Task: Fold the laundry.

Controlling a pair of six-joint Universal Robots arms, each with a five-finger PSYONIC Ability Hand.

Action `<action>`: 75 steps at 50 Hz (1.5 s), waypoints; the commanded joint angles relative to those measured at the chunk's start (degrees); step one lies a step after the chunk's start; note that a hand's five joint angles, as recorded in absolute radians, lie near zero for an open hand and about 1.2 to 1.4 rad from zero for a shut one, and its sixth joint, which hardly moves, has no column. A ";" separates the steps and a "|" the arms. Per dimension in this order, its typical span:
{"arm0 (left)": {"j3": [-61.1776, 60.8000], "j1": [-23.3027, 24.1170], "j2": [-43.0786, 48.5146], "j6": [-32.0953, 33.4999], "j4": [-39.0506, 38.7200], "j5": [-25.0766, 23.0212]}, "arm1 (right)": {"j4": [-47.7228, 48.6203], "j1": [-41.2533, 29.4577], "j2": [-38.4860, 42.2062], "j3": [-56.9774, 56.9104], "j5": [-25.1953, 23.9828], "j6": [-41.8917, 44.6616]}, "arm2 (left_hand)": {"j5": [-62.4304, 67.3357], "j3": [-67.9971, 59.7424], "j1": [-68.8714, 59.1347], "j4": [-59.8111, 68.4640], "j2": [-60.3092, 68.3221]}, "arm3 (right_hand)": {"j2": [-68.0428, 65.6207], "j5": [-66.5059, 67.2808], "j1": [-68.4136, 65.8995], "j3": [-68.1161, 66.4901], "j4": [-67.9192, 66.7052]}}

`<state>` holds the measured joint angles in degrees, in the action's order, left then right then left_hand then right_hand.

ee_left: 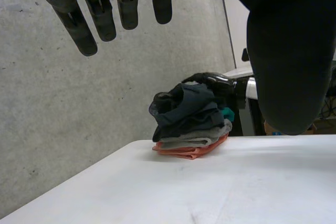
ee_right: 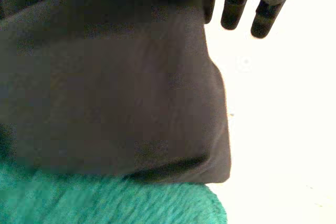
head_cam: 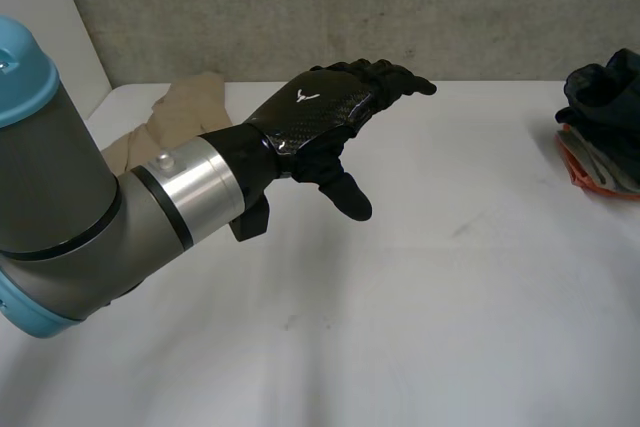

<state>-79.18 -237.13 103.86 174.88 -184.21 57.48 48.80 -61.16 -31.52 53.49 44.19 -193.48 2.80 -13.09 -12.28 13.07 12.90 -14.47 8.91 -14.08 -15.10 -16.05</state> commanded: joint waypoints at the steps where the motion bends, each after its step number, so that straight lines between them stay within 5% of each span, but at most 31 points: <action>1: -0.27 0.00 -0.59 -0.06 0.00 0.00 | -5.64 1.21 -11.54 9.00 2.30 4.60 | 1.11 -0.83 -1.64 0.84 1.02 | 4.47 -8.91 4.08 5.10 6.05; 9: -0.36 0.26 -1.64 -0.15 0.00 0.00 | -21.63 5.61 -23.05 17.35 5.46 18.30 | 0.95 -0.66 -1.47 0.67 0.85 | 4.47 -8.91 4.08 5.10 6.05; 18: -0.28 0.09 -2.52 -0.06 0.00 0.53 | -35.52 12.82 -31.41 18.86 23.98 40.43 | 0.95 -0.66 -1.47 0.67 0.85 | 4.47 -8.91 4.08 5.10 6.05; 22: -0.01 -0.09 -3.22 -0.24 0.00 2.19 | -34.66 12.47 -32.73 16.75 32.77 46.69 | 0.95 -0.66 -1.47 0.67 0.85 | 4.47 -8.91 4.08 5.10 6.05; 26: 0.69 -0.35 -4.45 -1.29 -0.18 6.32 | -29.75 10.46 -36.58 16.04 36.31 47.94 | 0.95 -0.66 -1.47 0.67 0.85 | 4.47 -8.91 4.08 5.10 6.05; 32: 1.92 -3.15 -6.82 -1.12 -1.14 18.77 | -20.87 -0.70 -44.68 21.12 34.92 41.62 | 0.61 -0.32 -1.13 0.34 0.51 | 4.47 -8.91 4.08 5.10 6.05; 38: 2.98 -9.56 -6.48 3.00 -2.99 25.93 | -11.98 -13.62 -53.29 34.91 25.26 32.30 | -0.23 0.52 -0.29 -0.50 -0.33 | 4.47 -8.91 4.08 5.10 6.05; 44: 3.41 -19.58 1.66 20.54 -3.60 25.58 | -9.60 -24.87 -54.53 46.17 18.39 32.46 | -0.23 0.52 -0.29 -0.50 -0.33 | 4.47 -8.91 4.08 5.10 6.05; 51: 7.71 -26.09 19.84 34.64 -9.14 23.13 | -12.93 -37.79 -49.00 54.35 19.97 40.54 | 2.11 -1.82 -2.64 1.84 2.01 | 4.47 -8.91 4.08 5.10 6.05; 59: 13.69 -30.32 33.23 35.88 -9.41 12.76 | -16.37 -39.91 -43.89 57.08 26.47 46.27 | 9.01 -8.73 -9.54 8.74 8.91 | 4.47 -8.91 4.08 5.10 6.05; 75: 17.12 -30.67 39.05 35.97 -10.55 12.04 | -16.28 -39.12 -43.37 58.58 27.35 46.09 | 27.51 -27.22 -28.03 27.24 27.41 | 4.47 -8.91 4.08 5.10 6.05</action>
<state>-63.48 -267.89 141.63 210.79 -194.09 68.97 32.43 -100.24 -75.00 112.02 71.59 -147.27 20.51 -30.62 -30.97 30.56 30.57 -12.28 2.51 -13.14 -12.43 -12.47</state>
